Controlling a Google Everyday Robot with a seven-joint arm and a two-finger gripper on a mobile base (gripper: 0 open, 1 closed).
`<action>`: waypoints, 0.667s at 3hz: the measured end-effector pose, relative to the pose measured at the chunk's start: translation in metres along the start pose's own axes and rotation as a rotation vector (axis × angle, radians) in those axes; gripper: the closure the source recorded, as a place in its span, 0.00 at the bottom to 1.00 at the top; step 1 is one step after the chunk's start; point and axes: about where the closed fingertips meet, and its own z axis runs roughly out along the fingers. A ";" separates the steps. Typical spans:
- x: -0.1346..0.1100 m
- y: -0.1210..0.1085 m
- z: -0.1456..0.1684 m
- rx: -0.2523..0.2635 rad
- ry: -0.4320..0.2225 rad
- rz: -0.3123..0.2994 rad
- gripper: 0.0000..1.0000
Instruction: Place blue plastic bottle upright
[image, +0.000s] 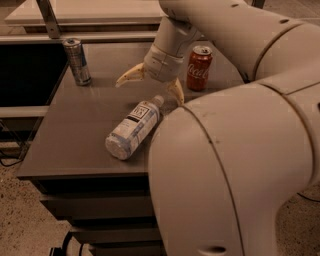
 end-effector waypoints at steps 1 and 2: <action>0.005 0.004 0.000 -0.043 -0.004 -0.082 0.00; 0.015 0.004 -0.001 -0.106 -0.027 -0.205 0.00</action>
Offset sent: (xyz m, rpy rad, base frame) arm -0.0282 0.0024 0.0105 0.2138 -0.2076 0.2662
